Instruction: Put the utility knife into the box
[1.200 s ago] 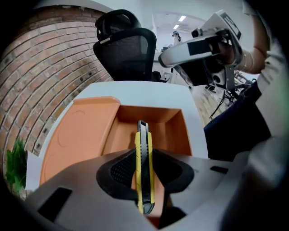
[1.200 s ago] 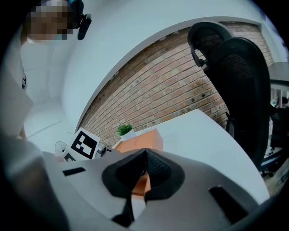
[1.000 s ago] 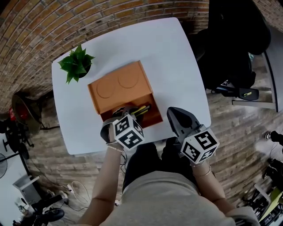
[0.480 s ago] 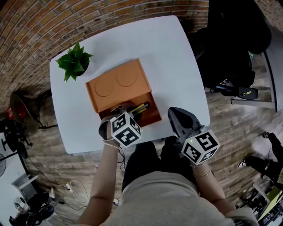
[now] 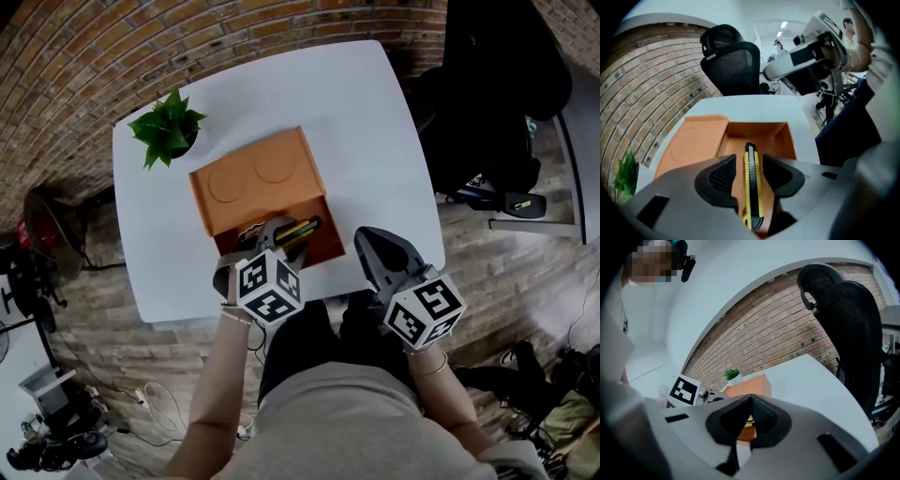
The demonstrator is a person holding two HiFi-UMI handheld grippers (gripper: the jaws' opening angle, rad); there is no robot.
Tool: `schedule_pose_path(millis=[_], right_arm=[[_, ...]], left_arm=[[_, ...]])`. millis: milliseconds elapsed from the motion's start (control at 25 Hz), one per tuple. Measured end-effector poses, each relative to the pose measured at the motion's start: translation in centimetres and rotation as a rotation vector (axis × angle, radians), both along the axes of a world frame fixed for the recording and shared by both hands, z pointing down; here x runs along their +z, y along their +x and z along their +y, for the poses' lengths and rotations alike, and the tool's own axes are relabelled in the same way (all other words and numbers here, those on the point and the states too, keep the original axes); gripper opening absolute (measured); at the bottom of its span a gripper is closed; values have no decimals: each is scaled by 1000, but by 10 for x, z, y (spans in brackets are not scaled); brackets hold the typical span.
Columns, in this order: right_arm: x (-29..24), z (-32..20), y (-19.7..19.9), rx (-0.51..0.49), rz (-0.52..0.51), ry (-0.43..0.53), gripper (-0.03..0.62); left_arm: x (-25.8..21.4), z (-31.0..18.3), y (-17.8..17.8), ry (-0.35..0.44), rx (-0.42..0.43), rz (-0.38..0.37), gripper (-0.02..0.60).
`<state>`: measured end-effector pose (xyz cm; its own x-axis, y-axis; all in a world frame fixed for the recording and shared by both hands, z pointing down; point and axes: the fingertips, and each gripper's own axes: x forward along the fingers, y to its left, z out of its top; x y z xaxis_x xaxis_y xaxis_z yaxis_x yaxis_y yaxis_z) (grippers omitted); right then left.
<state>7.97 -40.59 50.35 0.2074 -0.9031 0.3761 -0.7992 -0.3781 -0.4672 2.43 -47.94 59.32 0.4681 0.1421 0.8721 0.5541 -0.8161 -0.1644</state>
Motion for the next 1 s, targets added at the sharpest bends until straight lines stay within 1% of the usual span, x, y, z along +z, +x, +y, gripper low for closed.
schedule_pose_path(millis=[120, 200, 240, 280, 320, 400, 480, 560, 680, 720, 760, 800, 920, 1000], right_arm=[[-6, -5, -1, -20, 19, 5, -2], [-13, -9, -2, -36, 38, 16, -2], [-17, -12, -3, -44, 47, 21, -2], [-21, -14, -4, -54, 55, 26, -2], [-26, -16, -4, -64, 63, 30, -2], [-34, -21, -5, -87, 82, 38, -2], [-43, -28, -6, -111, 103, 47, -2], [-51, -35, -8, -137, 124, 56, -2], [-61, -45, -16, -172, 143, 71, -2], [-64, -48, -19, -182, 146, 77, -2], [-67, -52, -22, -191, 148, 84, -2], [-71, -55, -25, -201, 152, 92, -2], [-82, -66, -37, -242, 175, 116, -2], [-88, -73, -44, -267, 194, 120, -2]], left_arm=[[-23, -9, 6, -35, -61, 103, 175], [-42, -18, 9, -90, -141, 176, 173], [-51, -22, 9, -133, -187, 207, 173], [-60, -24, 7, -185, -233, 231, 172], [-68, -27, 5, -244, -277, 252, 155], [-85, -33, 1, -358, -364, 302, 115], [-102, -42, -4, -453, -453, 366, 73], [-118, -48, -10, -573, -529, 426, 16], [-144, -49, -20, -796, -592, 508, 10], [-153, -49, -24, -848, -602, 532, 9], [-161, -49, -27, -880, -608, 553, 9], [-168, -49, -31, -893, -611, 572, 8], [-184, -51, -41, -870, -629, 631, 8], [-186, -53, -47, -858, -661, 657, 8]])
